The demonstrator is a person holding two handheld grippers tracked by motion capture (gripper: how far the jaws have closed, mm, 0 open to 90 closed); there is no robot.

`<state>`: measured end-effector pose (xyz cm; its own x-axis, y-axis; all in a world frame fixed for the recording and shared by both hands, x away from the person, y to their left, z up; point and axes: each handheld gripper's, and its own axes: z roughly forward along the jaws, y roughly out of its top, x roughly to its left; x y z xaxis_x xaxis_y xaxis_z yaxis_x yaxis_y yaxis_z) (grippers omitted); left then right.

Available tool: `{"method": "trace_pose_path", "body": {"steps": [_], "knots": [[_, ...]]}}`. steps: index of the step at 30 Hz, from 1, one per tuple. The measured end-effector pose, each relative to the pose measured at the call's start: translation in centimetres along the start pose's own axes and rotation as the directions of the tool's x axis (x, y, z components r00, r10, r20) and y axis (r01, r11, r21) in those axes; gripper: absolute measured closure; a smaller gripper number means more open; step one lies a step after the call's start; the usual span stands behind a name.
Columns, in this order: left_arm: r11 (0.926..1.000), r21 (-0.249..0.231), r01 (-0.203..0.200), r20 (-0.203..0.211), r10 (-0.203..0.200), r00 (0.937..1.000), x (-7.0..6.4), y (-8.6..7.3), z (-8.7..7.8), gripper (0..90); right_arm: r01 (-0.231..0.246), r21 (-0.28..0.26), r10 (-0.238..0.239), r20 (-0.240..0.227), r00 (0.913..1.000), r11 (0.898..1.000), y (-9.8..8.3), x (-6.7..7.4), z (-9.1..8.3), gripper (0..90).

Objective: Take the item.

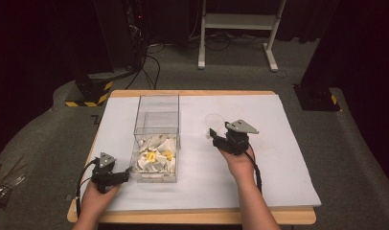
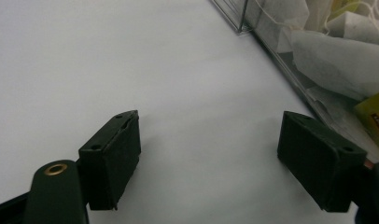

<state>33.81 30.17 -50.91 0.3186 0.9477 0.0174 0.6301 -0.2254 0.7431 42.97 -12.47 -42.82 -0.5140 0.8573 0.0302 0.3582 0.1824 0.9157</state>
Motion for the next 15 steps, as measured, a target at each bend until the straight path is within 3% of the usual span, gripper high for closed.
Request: {"method": "trace_pose_path", "body": {"steps": [9, 15], "knots": [[1.0000, 0.004, -0.003, 0.001, 0.003, 1.0000, 0.0, 0.0, 0.0, 21.4, 0.000, 0.017, -0.001, 0.033, 0.9995, 1.000, -0.7, -0.2, -1.3, 27.7], [1.0000, 0.003, -0.003, 0.000, 0.003, 1.0000, 0.0, 0.0, 0.0, 21.4, -0.012, 0.032, 0.010, 0.064, 0.9979, 0.999, -2.0, -1.1, -2.8, 27.3]]}}
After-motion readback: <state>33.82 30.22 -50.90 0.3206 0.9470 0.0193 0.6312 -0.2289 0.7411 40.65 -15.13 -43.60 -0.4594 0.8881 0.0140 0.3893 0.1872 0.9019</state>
